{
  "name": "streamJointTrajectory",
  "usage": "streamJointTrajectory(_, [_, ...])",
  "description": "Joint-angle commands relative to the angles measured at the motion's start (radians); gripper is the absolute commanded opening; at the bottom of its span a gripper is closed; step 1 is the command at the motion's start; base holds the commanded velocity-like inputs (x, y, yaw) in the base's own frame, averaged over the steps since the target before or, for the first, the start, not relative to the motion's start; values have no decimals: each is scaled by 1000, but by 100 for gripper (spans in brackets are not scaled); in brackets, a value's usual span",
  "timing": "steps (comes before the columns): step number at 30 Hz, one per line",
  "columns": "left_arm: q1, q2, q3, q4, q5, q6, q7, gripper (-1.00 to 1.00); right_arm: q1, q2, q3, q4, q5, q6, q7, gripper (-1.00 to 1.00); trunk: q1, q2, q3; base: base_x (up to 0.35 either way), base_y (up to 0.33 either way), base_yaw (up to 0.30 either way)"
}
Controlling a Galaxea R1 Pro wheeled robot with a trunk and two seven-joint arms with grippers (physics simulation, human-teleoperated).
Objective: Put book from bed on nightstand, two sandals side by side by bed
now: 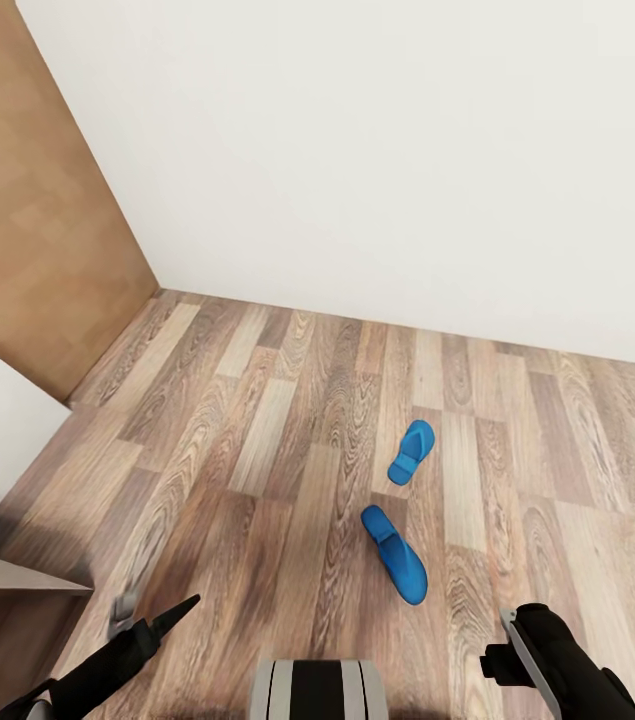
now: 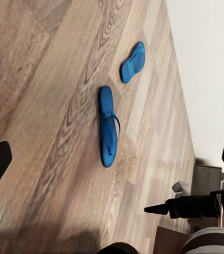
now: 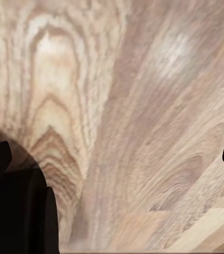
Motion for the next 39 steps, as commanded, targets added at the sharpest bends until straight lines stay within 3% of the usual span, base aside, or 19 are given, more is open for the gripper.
streamJointTrajectory(1, [0, 0, 0, 0, 5, 9, -2, 100, 0, 0, -1, -1, 1, 4, 0, 100, 0, -1, -5, 0, 0, 0])
streamJointTrajectory(15, [-1, 1, 1, 4, 6, 10, -2, 100, 0, 0, -3, -2, 1, 5, 0, 100, 1, -1, -12, 0, 0, 13])
streamJointTrajectory(39, [0, 0, 2, 6, 6, 10, -2, 100, 0, 0, -4, -3, 1, 5, 0, 100, 1, -1, -12, 0, 0, 240])
